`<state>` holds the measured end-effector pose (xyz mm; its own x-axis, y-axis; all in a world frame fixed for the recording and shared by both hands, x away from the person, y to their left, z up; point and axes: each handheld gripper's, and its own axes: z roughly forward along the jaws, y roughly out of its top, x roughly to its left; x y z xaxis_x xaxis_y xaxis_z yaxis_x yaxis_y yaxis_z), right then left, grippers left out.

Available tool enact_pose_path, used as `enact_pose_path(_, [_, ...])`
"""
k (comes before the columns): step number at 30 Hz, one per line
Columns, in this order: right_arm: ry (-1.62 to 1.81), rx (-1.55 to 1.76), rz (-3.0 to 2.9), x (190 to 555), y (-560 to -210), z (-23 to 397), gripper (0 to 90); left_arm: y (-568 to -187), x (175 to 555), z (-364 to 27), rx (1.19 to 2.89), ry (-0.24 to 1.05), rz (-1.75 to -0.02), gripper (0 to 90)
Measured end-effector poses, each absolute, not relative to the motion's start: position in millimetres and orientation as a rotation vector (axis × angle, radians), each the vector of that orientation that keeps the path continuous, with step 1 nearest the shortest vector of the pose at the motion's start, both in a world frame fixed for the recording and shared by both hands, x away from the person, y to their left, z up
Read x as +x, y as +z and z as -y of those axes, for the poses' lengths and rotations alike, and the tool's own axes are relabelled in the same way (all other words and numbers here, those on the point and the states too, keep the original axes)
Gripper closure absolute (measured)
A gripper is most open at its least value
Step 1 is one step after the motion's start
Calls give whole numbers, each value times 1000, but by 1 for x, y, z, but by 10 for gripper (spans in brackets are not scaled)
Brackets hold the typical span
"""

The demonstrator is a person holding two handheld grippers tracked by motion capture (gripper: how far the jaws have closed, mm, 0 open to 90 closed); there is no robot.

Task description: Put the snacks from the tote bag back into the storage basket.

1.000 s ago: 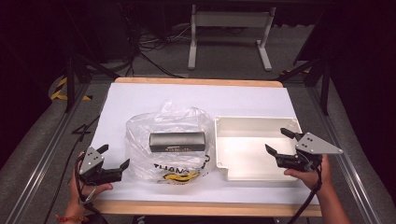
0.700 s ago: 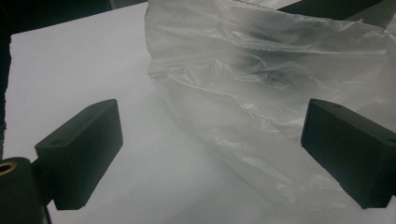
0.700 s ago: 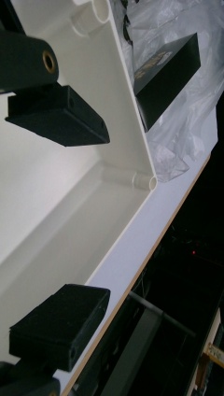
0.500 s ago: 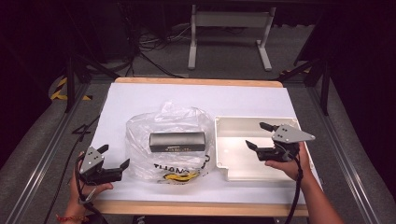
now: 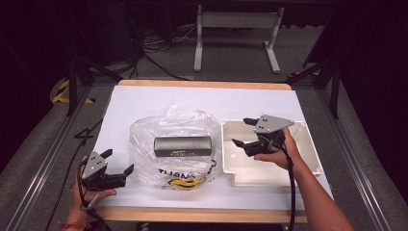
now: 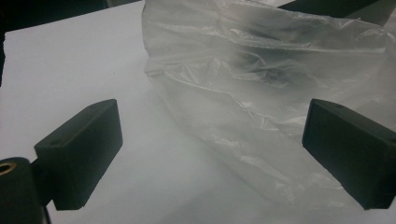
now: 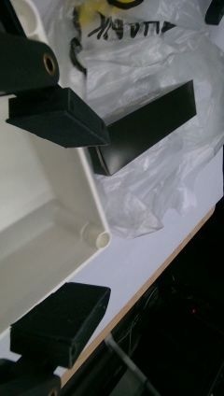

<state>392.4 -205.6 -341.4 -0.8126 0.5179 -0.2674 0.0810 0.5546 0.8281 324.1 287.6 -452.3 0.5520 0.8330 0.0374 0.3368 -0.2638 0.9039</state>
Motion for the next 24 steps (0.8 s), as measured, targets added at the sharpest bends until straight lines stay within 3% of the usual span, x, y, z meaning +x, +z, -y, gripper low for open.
enact_pose_path(24, [1051,249,-2609,441,-340,112,258,-452,324,-286,1837,653,-957,53])
